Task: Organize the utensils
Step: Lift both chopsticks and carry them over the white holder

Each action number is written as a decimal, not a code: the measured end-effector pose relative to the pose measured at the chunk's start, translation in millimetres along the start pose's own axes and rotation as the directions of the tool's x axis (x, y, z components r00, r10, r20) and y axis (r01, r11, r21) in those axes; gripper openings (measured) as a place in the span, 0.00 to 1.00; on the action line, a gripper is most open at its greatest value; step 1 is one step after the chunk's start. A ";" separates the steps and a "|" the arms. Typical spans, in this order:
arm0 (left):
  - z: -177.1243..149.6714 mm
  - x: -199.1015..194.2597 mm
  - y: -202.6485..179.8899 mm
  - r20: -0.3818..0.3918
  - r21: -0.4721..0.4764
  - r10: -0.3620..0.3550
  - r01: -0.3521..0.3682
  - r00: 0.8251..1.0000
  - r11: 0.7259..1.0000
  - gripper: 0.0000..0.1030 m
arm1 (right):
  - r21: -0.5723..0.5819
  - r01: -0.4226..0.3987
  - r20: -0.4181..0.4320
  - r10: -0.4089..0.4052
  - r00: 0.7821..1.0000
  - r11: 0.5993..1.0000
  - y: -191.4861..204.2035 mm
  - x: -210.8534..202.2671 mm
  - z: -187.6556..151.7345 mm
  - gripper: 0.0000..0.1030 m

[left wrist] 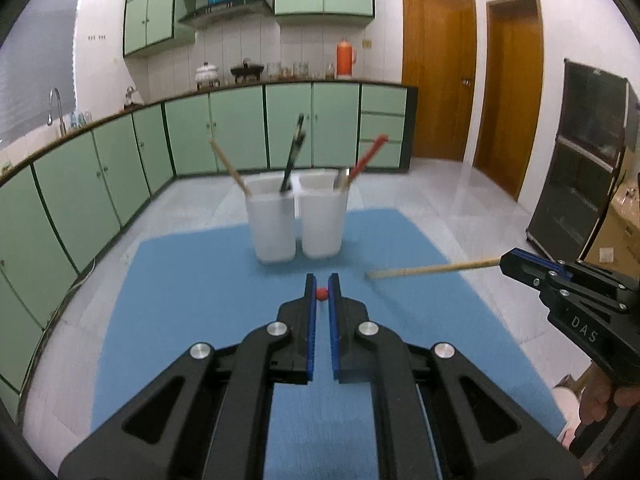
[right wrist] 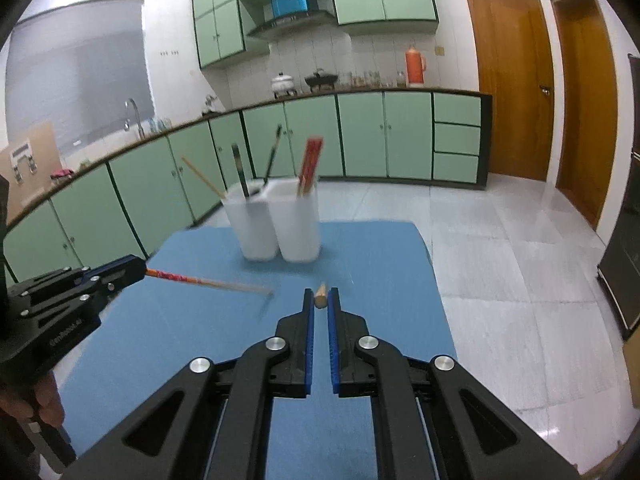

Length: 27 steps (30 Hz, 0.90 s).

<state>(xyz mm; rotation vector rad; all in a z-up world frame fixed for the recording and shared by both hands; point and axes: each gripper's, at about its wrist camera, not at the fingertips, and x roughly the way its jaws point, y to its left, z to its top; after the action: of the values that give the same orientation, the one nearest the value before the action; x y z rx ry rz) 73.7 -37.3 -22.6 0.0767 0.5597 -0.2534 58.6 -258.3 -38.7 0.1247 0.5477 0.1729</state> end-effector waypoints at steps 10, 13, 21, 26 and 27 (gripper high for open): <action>35.8 -5.2 5.2 0.075 -0.014 -0.008 0.009 0.997 1.000 0.05 | -0.013 -0.037 0.028 0.037 0.999 0.999 6.4 1.7 40.5 0.06; 42.4 -6.8 7.8 0.090 -0.015 -0.010 0.012 0.996 1.000 0.05 | -0.019 -0.051 0.028 0.051 0.998 0.999 7.8 5.2 48.8 0.06; 52.8 -8.0 15.0 0.112 -0.028 -0.008 0.011 0.994 1.000 0.05 | -0.047 -0.081 0.045 0.083 0.996 0.996 12.6 6.6 66.0 0.06; 62.7 -10.0 23.2 0.132 -0.042 -0.008 0.013 0.991 0.999 0.05 | -0.054 -0.094 0.065 0.097 0.993 0.994 14.4 6.2 77.1 0.06; 65.3 -10.8 25.6 0.138 -0.045 -0.007 0.013 0.990 0.999 0.05 | -0.057 -0.094 0.071 0.098 0.993 0.994 14.6 6.3 80.1 0.06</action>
<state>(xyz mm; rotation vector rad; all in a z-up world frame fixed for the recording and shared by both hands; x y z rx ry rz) 105.1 -19.4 38.5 0.0123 0.4284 -0.2535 104.3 -248.5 28.3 0.1052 0.4639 0.2757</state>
